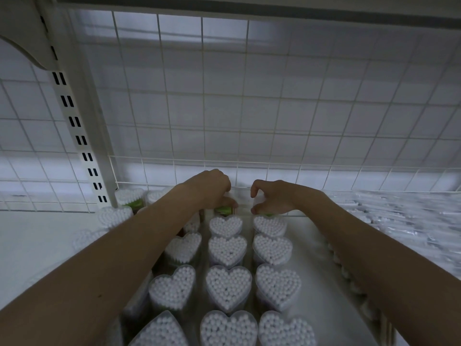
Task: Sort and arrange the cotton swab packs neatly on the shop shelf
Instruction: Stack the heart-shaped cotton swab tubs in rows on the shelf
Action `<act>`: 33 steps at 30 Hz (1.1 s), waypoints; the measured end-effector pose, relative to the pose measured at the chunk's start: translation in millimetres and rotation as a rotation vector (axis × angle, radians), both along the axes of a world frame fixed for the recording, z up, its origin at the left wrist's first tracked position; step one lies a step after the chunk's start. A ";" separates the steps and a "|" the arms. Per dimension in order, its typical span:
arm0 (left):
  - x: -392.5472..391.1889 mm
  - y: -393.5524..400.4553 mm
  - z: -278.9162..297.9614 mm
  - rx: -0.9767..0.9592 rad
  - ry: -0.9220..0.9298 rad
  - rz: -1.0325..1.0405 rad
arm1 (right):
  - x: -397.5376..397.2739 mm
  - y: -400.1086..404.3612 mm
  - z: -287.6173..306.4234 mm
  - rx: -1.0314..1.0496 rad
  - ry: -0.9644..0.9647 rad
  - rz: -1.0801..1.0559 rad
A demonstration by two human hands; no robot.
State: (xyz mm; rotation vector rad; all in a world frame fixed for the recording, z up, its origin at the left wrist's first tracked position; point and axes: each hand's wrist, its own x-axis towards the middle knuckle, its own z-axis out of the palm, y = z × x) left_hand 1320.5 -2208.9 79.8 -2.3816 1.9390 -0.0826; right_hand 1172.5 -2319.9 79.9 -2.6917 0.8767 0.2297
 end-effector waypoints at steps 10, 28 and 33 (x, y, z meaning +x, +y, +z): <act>-11.8 -5.7 7.0 0.031 0.110 0.008 | -7.0 -3.2 -3.5 0.235 -0.118 -0.078; -7.6 -12.6 6.3 0.061 0.062 0.060 | -39.0 -5.2 22.6 0.268 -0.455 0.012; -9.0 -10.5 9.2 0.001 0.050 0.022 | -46.1 -3.1 26.6 0.303 -0.498 0.000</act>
